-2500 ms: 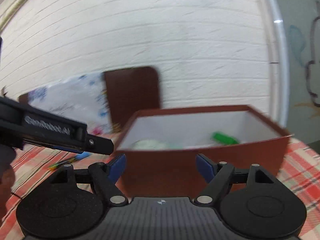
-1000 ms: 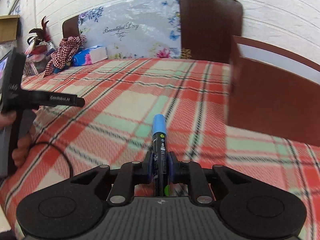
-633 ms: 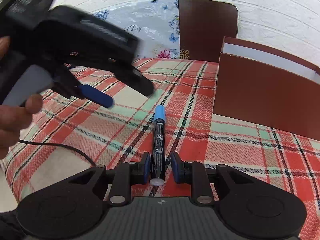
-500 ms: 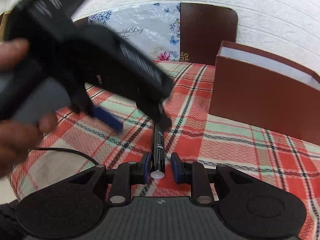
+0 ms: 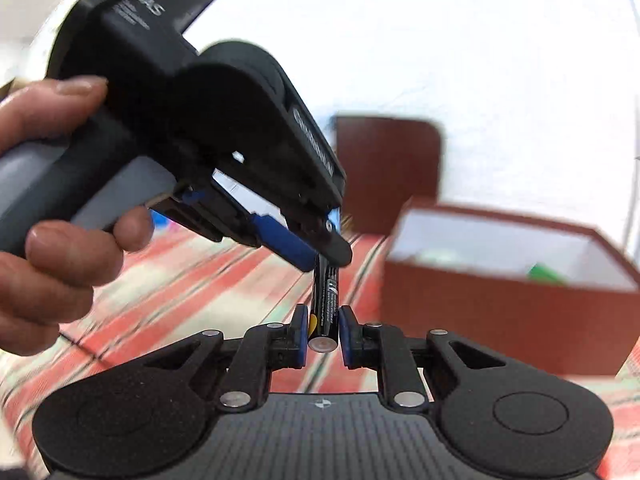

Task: Organize objects

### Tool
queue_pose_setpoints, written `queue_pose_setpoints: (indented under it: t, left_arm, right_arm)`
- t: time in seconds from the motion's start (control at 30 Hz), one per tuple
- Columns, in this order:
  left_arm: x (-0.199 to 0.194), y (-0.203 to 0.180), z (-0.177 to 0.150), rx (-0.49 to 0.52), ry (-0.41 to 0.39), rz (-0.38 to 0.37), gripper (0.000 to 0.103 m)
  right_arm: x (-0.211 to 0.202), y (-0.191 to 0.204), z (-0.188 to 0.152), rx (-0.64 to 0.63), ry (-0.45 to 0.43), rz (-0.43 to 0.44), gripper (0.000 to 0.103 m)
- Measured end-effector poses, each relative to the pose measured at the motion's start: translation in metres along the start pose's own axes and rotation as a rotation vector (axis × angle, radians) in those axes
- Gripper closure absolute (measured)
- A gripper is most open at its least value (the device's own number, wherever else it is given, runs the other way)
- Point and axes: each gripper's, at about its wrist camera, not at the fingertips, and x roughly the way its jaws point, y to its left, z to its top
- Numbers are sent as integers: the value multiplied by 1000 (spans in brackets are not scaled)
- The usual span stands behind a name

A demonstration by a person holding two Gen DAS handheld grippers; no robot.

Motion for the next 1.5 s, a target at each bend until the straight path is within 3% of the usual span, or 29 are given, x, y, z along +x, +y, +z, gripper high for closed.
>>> queue_pose_setpoints:
  t: [0.17,0.37,0.57,0.63,0.7,1.0,1.23,1.3,1.43,1.5]
  left_arm:
    - [35,-44,37,88,-20,-45,82]
    - [90,-90,59,167,27,-101,82]
    - [132,-106,61,195,75,-95,82]
    - [138,-106,61,215,70,-53,82]
    - [137,-103,62,239,56,2,77]
    - [112,-85,54,276,40,119,65]
    - [74,-71,36,280,10,158,53]
    - [62,-66,29,282,4,127,53]
    - [36,-62,11,304,-36,182,31]
    - [25,-54,5,285,-32,178,30]
  right_arm:
    - [21,-43,21,39,-60,-109,86]
    - [45,-98,26,87,-63,-232,86]
    - [72,-129,25,113,-25,-277,86]
    - [81,-132,24,117,-3,-279,82]
    - [81,-131,24,118,-13,-285,74]
    - [58,-126,28,158,-24,-287,69]
    - [19,-118,20,281,-18,-284,65]
    - [11,-118,16,327,-2,-279,64]
    - [-13,-94,14,361,29,-261,63]
    - [-18,-89,14,361,36,-252,61]
